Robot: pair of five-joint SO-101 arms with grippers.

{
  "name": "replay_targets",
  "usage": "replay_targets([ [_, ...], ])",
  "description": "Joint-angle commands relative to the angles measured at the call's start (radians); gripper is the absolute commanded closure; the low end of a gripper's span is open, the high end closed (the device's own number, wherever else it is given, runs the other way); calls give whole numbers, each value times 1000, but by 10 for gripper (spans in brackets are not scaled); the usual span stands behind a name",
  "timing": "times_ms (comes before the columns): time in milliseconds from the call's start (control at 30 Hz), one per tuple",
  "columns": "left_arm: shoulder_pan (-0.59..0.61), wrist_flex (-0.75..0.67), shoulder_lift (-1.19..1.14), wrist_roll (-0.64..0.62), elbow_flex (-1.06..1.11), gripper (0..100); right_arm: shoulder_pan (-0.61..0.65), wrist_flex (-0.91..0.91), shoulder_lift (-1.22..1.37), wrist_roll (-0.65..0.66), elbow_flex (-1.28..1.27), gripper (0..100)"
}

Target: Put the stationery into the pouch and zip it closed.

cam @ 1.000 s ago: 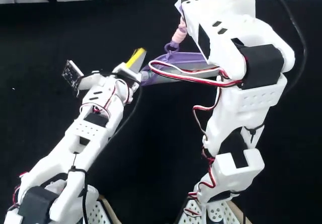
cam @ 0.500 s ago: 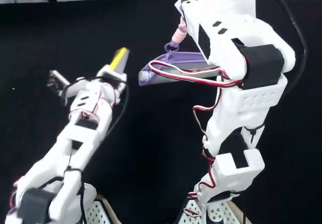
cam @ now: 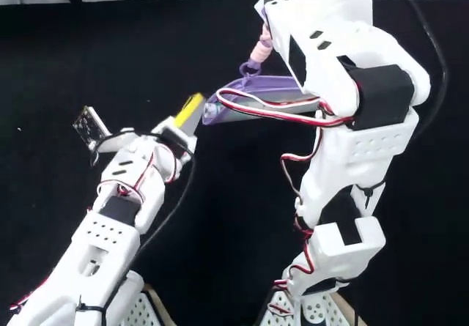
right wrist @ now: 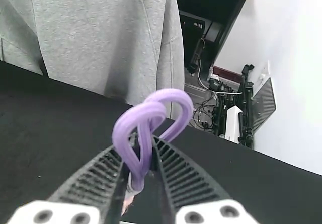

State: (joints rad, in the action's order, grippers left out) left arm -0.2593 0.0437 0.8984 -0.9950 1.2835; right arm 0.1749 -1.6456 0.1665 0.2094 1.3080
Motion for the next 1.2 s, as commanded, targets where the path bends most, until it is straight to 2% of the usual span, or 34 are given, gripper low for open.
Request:
replay_targets([
  [0,61,6,-32,26,-5,779,-9,29,-12,-9,44,988],
  [167,74,-2,-189,29,-41,779,-8,29,-12,-9,44,988],
  [400,35,-2,-410,29,-153,779,-12,29,-12,-9,44,988],
  [533,30,-2,-396,29,-153,779,-11,29,-12,-9,44,988],
  [933,7,-3,-164,28,-99,776,-8,29,-12,-9,44,988],
  [1167,56,-227,-270,37,-45,776,-8,29,-12,-9,44,988],
])
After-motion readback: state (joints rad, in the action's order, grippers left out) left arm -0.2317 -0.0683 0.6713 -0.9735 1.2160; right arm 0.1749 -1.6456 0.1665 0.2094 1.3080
